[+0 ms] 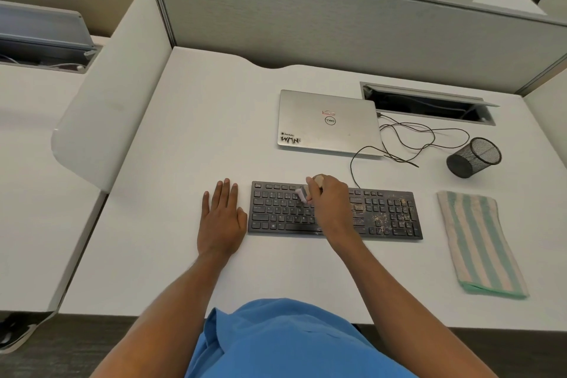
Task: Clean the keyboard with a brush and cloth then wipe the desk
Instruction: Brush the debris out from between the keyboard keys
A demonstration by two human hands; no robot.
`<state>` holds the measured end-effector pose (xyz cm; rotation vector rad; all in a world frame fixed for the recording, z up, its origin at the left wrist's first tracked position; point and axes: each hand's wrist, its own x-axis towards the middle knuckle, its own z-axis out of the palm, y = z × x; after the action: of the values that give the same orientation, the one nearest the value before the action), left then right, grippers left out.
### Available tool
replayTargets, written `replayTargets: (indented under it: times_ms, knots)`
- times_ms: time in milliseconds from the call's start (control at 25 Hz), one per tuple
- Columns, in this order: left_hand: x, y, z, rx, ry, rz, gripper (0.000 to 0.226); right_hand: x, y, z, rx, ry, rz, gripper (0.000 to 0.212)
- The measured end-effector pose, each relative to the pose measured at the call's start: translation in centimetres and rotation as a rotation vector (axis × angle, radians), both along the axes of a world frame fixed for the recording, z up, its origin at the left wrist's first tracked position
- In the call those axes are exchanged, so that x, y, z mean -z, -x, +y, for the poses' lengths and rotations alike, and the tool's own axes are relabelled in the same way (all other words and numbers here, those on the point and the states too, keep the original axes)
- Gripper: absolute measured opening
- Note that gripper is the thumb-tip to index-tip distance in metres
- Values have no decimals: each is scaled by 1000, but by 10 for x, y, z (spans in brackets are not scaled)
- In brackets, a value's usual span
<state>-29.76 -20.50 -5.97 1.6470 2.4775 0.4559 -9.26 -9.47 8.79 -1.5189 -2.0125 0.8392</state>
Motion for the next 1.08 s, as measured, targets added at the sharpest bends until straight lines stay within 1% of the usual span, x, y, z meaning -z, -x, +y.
replayTargets:
  times_ms: [120,320,480,560,680,840,1000,1080]
  knots:
    - [0,0,0,4,2,3,69,14,-4,-8,-18,53,-2,48]
    - [-1,1,-1,6,5,3,68,-1,-11,-3,-20,111,-56,46]
    - [-1,1,-1,9,9,6,67,-9,-10,-1,18,19,30,45]
    - [0,1,0,10,3,0,68,-5,-8,-6,-2,44,27,43]
    - [0,1,0,10,4,2,68,5,-11,-12,-27,93,-33,43]
    - [-3,0,-1,10,18,2,68,-9,-20,-6,-58,207,-32,44]
    - [-3,1,0,6,15,-4,68,-24,-15,2,-19,48,-41,34]
    - [-2,1,0,7,7,-1,68,-19,-9,5,-81,118,-12,23]
